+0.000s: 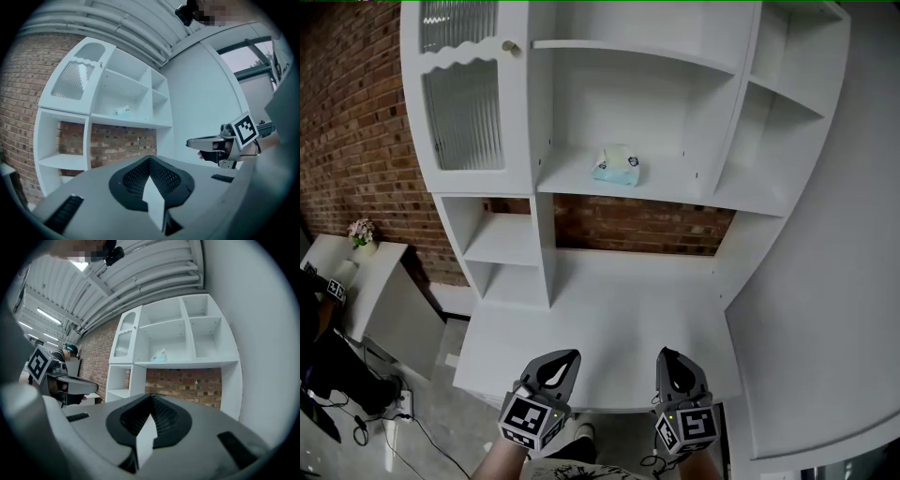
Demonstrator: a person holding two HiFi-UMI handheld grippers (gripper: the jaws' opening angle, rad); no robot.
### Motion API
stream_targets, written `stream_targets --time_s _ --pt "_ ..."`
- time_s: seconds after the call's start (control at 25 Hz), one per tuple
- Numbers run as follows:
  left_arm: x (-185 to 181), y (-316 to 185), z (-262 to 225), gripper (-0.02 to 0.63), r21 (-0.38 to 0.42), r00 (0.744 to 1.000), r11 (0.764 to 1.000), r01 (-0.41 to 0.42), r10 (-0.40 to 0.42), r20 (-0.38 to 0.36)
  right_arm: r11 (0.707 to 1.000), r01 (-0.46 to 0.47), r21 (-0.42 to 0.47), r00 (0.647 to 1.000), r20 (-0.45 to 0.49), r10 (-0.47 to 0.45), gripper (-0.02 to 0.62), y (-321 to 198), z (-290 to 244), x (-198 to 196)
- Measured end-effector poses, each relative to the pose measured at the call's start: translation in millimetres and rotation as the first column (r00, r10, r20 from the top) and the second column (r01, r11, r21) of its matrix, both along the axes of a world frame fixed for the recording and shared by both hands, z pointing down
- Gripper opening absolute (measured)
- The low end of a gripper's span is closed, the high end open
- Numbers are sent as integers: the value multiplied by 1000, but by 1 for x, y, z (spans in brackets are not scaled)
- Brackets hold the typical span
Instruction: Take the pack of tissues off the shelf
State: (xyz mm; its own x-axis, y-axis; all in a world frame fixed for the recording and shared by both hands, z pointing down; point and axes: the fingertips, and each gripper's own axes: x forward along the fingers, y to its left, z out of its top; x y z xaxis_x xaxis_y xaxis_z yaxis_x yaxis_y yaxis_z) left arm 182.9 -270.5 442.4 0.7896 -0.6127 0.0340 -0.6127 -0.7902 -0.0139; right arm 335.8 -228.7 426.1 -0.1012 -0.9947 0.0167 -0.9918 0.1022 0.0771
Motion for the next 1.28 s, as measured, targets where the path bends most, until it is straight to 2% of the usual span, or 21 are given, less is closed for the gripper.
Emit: stream_targets --time_s 0.28,0.44,0.72,0.96,1.16,1.28 --pt "17 -92 -25 13 38 999 999 23 -22 -23 998 52 46 995 -92 -48 5 -96 -41 6" --pt "19 -129 -39 14 56 998 997 50 -48 -26 995 61 79 992 -111 -52 6 -137 -57 12" --pt "24 -156 -58 14 125 996 988 90 -91 2 993 68 95 997 -52 -63 5 -184 -65 22" --pt "20 -169 -63 14 123 990 983 138 -139 -3 991 85 108 994 -72 -78 8 -228 -102 27" --pt "25 -177 -69 14 138 989 980 146 -149 8 987 124 99 987 -113 -113 126 -266 -143 24" --pt "29 -182 -69 14 137 988 979 148 -151 10 989 118 90 982 -159 -103 158 -287 -162 25"
